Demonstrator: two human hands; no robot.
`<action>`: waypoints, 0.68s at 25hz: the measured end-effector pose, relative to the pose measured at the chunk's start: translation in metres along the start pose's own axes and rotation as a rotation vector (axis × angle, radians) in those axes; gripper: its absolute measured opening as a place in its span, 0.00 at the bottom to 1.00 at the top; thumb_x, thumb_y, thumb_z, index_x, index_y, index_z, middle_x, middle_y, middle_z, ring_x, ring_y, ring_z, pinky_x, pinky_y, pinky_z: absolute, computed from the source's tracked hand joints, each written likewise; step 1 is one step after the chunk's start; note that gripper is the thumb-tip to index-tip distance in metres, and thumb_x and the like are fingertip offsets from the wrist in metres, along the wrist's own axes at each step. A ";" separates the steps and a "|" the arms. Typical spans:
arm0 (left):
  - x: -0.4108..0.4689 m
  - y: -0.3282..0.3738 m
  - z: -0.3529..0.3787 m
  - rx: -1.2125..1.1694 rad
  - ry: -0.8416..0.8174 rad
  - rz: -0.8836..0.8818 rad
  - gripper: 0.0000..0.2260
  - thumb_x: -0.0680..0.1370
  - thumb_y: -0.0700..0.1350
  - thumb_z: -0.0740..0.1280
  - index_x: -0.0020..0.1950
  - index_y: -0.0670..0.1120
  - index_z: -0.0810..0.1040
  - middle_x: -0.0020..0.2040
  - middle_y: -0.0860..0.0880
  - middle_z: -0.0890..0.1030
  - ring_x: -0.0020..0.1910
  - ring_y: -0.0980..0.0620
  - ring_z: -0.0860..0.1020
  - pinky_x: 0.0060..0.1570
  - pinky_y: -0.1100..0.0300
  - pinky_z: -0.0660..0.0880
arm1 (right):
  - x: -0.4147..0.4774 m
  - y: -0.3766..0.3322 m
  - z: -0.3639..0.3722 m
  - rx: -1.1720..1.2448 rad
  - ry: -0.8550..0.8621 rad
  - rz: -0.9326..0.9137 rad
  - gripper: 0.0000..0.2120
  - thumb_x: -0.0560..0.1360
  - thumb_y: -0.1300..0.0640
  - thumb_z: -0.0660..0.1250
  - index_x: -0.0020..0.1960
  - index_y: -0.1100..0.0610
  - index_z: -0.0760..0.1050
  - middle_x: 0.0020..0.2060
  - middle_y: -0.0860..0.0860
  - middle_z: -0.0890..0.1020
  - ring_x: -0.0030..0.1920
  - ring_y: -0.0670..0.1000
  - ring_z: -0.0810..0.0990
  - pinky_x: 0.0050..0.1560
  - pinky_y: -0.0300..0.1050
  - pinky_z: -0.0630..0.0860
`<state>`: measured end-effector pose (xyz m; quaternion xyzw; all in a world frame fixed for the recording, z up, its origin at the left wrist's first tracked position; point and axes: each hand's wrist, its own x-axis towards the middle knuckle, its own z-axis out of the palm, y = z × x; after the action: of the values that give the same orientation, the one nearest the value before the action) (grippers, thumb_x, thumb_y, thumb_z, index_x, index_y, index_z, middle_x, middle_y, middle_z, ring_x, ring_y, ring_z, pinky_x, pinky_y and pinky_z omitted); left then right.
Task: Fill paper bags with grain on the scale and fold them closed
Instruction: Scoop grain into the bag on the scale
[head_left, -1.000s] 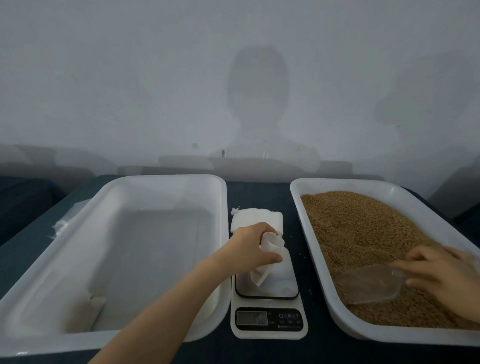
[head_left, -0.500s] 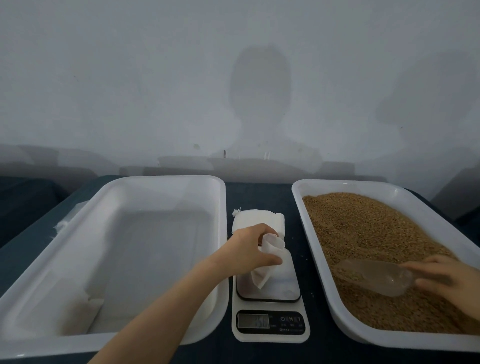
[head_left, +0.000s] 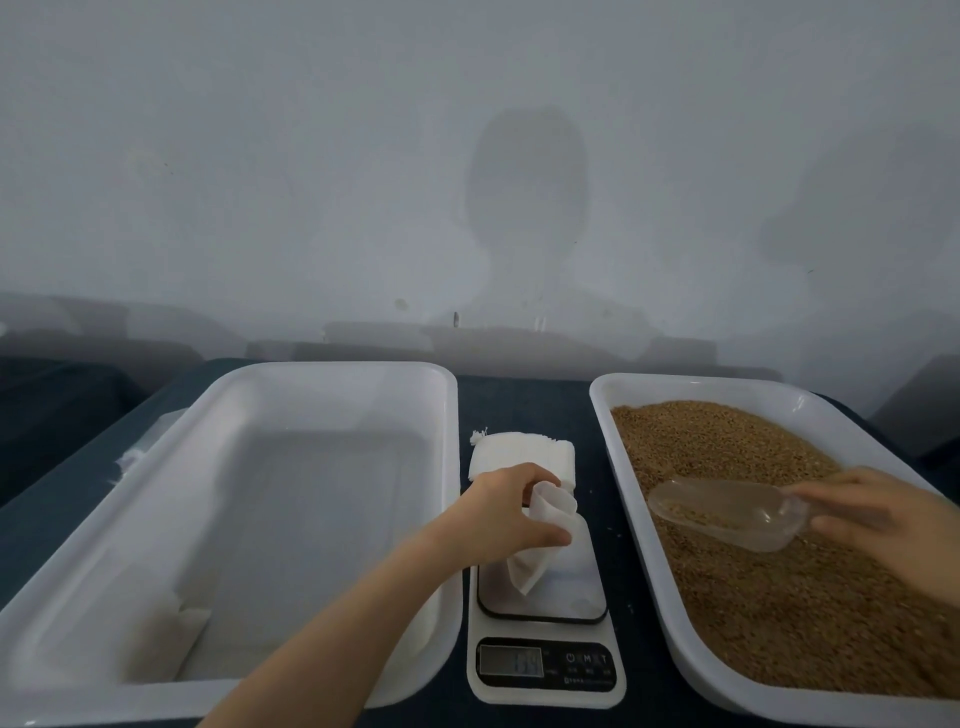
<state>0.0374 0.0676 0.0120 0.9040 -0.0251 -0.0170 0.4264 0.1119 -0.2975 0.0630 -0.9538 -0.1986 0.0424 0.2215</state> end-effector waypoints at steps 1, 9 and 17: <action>0.000 0.000 0.000 0.001 -0.003 -0.002 0.24 0.70 0.55 0.74 0.64 0.55 0.71 0.57 0.57 0.77 0.55 0.55 0.76 0.56 0.60 0.76 | 0.000 -0.019 -0.004 -0.020 0.013 -0.036 0.18 0.68 0.48 0.69 0.52 0.28 0.74 0.47 0.39 0.78 0.47 0.44 0.77 0.46 0.40 0.72; 0.000 0.002 0.000 -0.003 -0.007 -0.017 0.24 0.71 0.53 0.74 0.65 0.54 0.71 0.59 0.54 0.77 0.56 0.53 0.76 0.57 0.58 0.76 | 0.028 -0.084 -0.006 -0.090 0.054 -0.194 0.17 0.72 0.57 0.70 0.55 0.38 0.74 0.48 0.39 0.76 0.47 0.44 0.76 0.46 0.38 0.70; 0.001 -0.001 0.001 -0.002 -0.012 -0.015 0.24 0.71 0.54 0.74 0.64 0.55 0.71 0.59 0.54 0.77 0.56 0.53 0.76 0.57 0.58 0.76 | 0.050 -0.091 0.001 -0.132 0.070 -0.222 0.16 0.71 0.47 0.68 0.55 0.32 0.72 0.47 0.33 0.74 0.51 0.41 0.73 0.55 0.48 0.74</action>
<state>0.0388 0.0670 0.0110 0.9036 -0.0211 -0.0258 0.4272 0.1252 -0.2028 0.1027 -0.9393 -0.2975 -0.0287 0.1686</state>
